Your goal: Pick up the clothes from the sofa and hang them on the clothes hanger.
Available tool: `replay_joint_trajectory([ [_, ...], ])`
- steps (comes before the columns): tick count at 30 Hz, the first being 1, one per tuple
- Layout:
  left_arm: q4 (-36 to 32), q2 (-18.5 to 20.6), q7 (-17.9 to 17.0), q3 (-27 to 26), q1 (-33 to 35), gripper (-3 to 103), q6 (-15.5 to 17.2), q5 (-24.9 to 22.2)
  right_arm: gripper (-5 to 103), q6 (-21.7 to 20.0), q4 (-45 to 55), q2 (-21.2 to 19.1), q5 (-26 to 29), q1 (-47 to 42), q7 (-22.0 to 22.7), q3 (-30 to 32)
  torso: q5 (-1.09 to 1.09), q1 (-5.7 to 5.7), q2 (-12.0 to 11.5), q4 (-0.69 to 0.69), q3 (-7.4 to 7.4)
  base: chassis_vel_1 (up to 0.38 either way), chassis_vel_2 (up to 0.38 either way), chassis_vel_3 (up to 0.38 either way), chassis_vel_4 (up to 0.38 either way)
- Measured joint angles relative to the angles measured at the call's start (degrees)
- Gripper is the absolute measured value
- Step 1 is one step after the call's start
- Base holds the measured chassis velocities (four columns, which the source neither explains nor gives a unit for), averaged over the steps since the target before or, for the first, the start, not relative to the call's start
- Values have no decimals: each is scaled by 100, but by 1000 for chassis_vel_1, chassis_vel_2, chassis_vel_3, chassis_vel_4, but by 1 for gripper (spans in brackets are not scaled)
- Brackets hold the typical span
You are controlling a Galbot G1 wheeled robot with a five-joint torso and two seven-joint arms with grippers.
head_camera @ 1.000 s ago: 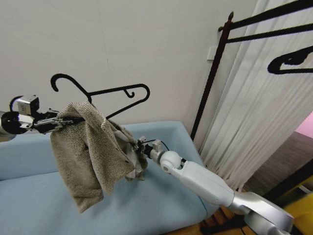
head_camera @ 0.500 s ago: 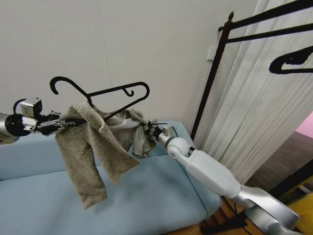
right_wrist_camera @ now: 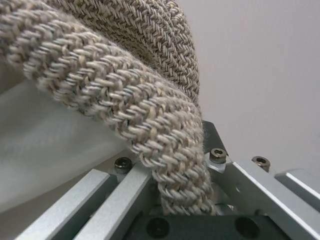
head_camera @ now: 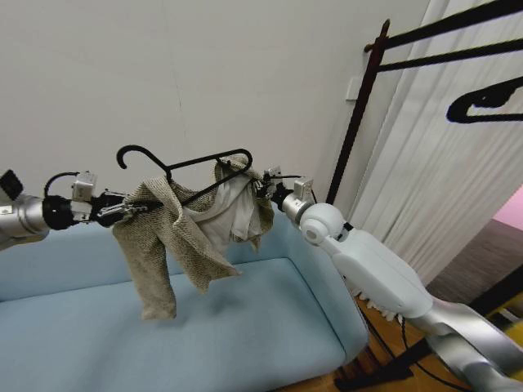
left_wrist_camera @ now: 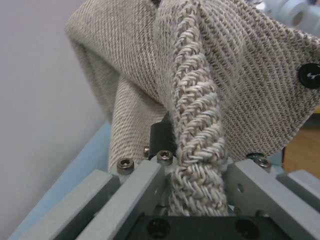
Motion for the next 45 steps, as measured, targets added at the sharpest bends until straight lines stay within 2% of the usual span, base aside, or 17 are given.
replay_joint_trajectory([
  [3,-31,-25,-290,-5,1,4,116,184,4,-41,-53,-51,2,161,7,-88,0,0,0,0,0,0,0,0,0],
  [7,8,-33,-373,-9,-13,4,167,366,4,-90,-128,-48,6,358,61,-179,0,0,0,0,0,0,0,0,0],
  [18,65,73,-96,69,41,4,381,697,4,-178,-371,99,-203,867,228,-338,-1,0,0,0,0,0,0,0,0],
  [30,205,87,-38,24,-5,4,379,587,4,-219,-265,-38,-308,479,268,-471,-1,0,0,0,0,0,0,0,0],
  [31,233,125,-32,18,-16,4,376,559,1,-219,-243,-47,-318,417,274,-471,-1,0,0,0,0,0,0,0,0],
  [33,264,211,-26,7,-22,4,373,513,9,-218,-206,-64,-348,305,289,-475,-2,0,0,0,0,0,0,0,0],
  [34,264,211,-26,7,-22,4,373,513,9,-218,-206,-64,-348,305,289,-475,-2,0,0,0,0,0,0,0,0],
  [37,324,374,-19,-12,-24,4,367,421,25,-197,-154,-66,-439,143,400,-520,-1,0,0,-1,0,0,0,0,0],
  [38,324,374,-19,-12,-24,4,367,421,25,-197,-154,-66,-439,143,400,-520,-1,0,0,-1,0,0,0,0,0],
  [39,342,437,-20,-22,-23,4,365,385,30,-190,-134,-53,-465,87,435,-533,-1,0,0,-1,0,0,0,0,0],
  [40,350,472,-20,-27,-22,4,365,360,30,-183,-122,-44,-488,52,453,-540,-1,0,0,0,0,0,0,0,0],
  [42,365,611,-19,-48,-4,4,358,256,41,-157,-59,3,-581,-140,502,-560,-1,0,0,0,0,0,0,0,0],
  [43,365,611,-19,-48,-4,4,358,256,41,-157,-59,3,-581,-140,502,-560,-1,0,0,0,0,0,0,0,0],
  [45,388,703,-6,-53,15,4,331,207,52,-135,-32,42,-661,-273,532,-561,-1,0,0,0,0,0,0,0,0],
])
